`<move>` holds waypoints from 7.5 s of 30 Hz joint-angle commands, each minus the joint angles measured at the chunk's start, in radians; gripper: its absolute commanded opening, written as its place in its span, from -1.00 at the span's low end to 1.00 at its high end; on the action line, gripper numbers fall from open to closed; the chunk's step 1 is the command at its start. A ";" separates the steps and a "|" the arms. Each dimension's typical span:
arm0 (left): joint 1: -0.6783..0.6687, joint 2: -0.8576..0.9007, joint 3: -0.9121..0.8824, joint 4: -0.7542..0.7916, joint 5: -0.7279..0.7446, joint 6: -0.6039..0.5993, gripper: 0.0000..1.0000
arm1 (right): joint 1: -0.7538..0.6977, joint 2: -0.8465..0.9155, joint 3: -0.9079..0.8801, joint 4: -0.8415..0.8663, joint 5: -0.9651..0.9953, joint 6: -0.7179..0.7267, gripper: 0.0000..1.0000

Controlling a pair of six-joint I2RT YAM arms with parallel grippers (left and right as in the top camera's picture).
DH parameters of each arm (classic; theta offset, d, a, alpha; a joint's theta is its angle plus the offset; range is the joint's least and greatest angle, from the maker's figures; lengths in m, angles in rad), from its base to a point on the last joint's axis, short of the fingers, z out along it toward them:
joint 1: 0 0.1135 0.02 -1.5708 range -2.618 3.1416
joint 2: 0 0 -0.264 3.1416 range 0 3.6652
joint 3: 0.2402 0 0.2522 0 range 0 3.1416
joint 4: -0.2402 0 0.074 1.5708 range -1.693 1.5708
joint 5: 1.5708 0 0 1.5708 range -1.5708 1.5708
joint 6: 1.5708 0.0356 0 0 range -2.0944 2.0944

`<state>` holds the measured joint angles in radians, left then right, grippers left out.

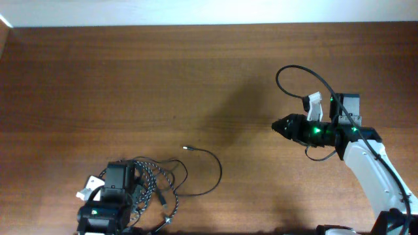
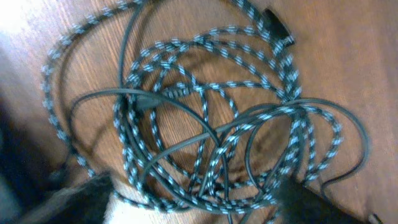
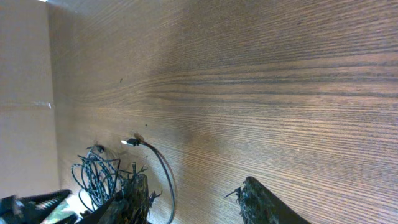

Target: Untangle cables

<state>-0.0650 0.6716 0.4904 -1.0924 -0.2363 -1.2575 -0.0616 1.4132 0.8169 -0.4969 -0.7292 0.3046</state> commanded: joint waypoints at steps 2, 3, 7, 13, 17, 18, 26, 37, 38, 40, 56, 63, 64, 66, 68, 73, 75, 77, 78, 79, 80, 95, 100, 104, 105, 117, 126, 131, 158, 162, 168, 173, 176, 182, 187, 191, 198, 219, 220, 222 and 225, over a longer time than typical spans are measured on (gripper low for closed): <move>0.003 -0.002 -0.093 0.143 0.075 -0.053 0.49 | 0.010 -0.001 0.002 0.003 0.008 -0.017 -0.02; 0.003 0.010 -0.106 0.143 0.055 -0.053 0.74 | 0.010 -0.001 0.002 0.003 0.008 -0.017 -0.02; 0.003 0.203 -0.108 0.155 0.114 -0.093 0.98 | 0.010 -0.001 0.001 0.003 0.008 -0.017 0.07; 0.002 0.588 -0.108 0.536 0.216 -0.087 -0.99 | 0.010 -0.001 0.001 0.002 0.008 -0.018 0.08; 0.003 0.550 -0.061 0.739 0.256 0.198 -1.00 | 0.010 -0.001 0.002 -0.006 0.008 -0.017 0.08; 0.003 0.528 -0.032 0.754 0.279 0.264 -1.00 | 0.010 -0.001 0.001 -0.014 0.008 -0.018 0.08; 0.002 0.391 0.240 0.627 0.436 0.678 -1.00 | 0.010 -0.001 0.001 -0.063 -0.330 -0.188 0.50; -0.055 0.380 0.264 0.583 0.637 0.224 -1.00 | 0.407 -0.001 0.002 0.290 -0.351 -0.306 0.28; -0.064 0.380 0.264 0.534 0.634 0.170 -1.00 | 0.441 -0.001 0.002 0.343 -0.332 -0.251 0.27; -0.073 0.381 0.264 0.447 0.623 0.040 -1.00 | 0.480 -0.001 0.002 0.397 -0.286 -0.164 0.18; -0.073 0.381 0.264 0.327 0.584 -0.014 -1.00 | 0.736 -0.001 0.002 0.625 -0.061 0.106 -0.14; -0.111 0.381 0.264 0.327 0.595 -0.014 -1.00 | 0.789 -0.001 0.002 0.625 0.058 0.150 -0.92; -0.123 0.381 0.264 0.327 0.590 -0.014 -1.00 | 0.785 -0.001 0.002 0.625 0.060 0.149 -0.92; -0.137 0.381 0.264 0.295 0.536 -0.002 -1.00 | 0.750 -0.002 0.002 0.623 0.061 0.145 -0.92; -0.137 0.381 0.264 0.203 0.447 -0.003 -1.00 | 0.649 -0.003 0.002 0.578 0.061 0.145 -0.92; -0.137 0.381 0.264 0.133 0.327 -0.004 -0.83 | 0.240 -0.004 0.002 0.301 0.061 0.111 -0.92; -0.137 0.381 0.264 0.133 0.265 -0.005 -0.66 | 0.063 -0.004 0.002 0.182 0.062 0.068 -0.92; -0.137 0.381 0.264 0.135 0.254 -0.012 -0.40 | -0.034 -0.004 0.002 0.121 0.061 0.066 -0.92; -0.137 0.381 0.264 0.142 0.254 -0.015 -0.14 | -0.066 -0.004 0.002 0.095 0.061 0.066 -0.92; -0.137 0.381 0.264 0.159 0.254 -0.015 0.26 | -0.094 -0.004 0.002 0.065 0.061 0.066 -0.92; -0.137 0.381 0.264 0.181 0.254 -0.015 0.72 | -0.098 -0.004 0.002 0.048 0.061 0.066 -0.92; -0.137 0.626 0.185 0.161 0.332 -0.018 0.86 | 0.279 -0.004 0.002 0.058 0.121 0.066 0.07; -0.140 0.804 0.169 0.183 0.286 -0.243 0.56 | 0.279 -0.004 0.002 0.052 0.121 0.066 0.09; -0.161 0.938 0.142 0.358 0.231 -0.278 -1.00 | 0.279 -0.004 0.002 0.051 0.121 0.066 0.09; -0.169 0.954 0.142 0.380 0.229 -0.271 -1.00 | 0.279 -0.004 0.002 0.050 0.121 0.066 0.09; -0.163 0.643 0.533 0.216 -0.054 0.361 -1.00 | 0.280 -0.004 0.002 0.033 -0.163 0.013 0.33; -0.163 0.542 0.541 0.215 0.109 0.116 -1.00 | 0.438 -0.004 0.002 0.307 -0.363 0.029 0.42; -0.164 0.542 0.541 0.193 0.208 0.087 -1.00 | 0.641 -0.004 0.002 0.481 -0.111 0.029 0.32; -0.225 0.542 0.538 -0.070 -0.044 0.249 -0.78 | 0.410 -0.023 0.006 0.647 -0.208 0.187 -0.92; -0.225 0.542 0.538 -0.076 -0.087 0.250 -0.46 | 0.237 -0.034 0.006 0.592 -0.236 0.178 -0.92; -0.173 0.542 0.538 -0.162 -0.179 0.082 -0.65 | -0.143 -0.034 0.006 0.369 -0.130 0.137 -0.92; -0.111 0.542 0.538 -0.158 -0.181 -0.015 -0.31 | -0.391 -0.034 0.006 0.161 0.077 0.138 -0.92; -0.083 0.542 0.538 -0.166 -0.211 -0.015 -0.30 | -0.438 -0.034 0.006 0.129 0.146 0.149 -0.92; 0.090 0.542 0.538 -0.151 -0.178 -0.015 0.10 | -0.437 -0.032 0.006 0.117 0.167 0.149 -0.89; 0.086 0.559 0.534 -0.104 0.020 0.019 -0.78 | -0.425 -0.032 0.006 0.100 0.156 0.150 0.32; 0.018 0.587 0.524 0.076 0.042 0.248 -1.00 | -0.356 -0.032 0.006 0.115 0.051 0.149 0.75; 0.068 0.631 0.489 -0.174 -0.027 -0.034 0.98 | -0.217 -0.032 0.006 0.119 0.110 0.148 0.83; 0.148 0.933 0.311 0.352 -0.157 0.798 0.99 | -0.207 -0.013 0.006 0.118 0.140 0.144 0.83; 0.149 0.950 0.311 0.365 -0.159 0.790 0.99 | -0.207 -0.013 0.006 0.118 0.140 0.144 0.84; 0.149 1.009 0.311 0.424 -0.198 0.733 0.99 | -0.207 -0.013 0.006 0.118 0.140 0.144 0.84; 0.148 1.097 0.311 0.500 -0.224 0.651 1.00 | -0.207 -0.013 0.006 0.106 0.140 0.145 0.84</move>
<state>0.0799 1.6512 0.8322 -0.6319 -0.4286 -0.5362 -0.2749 1.3941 0.8135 -0.3836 -0.6014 0.4603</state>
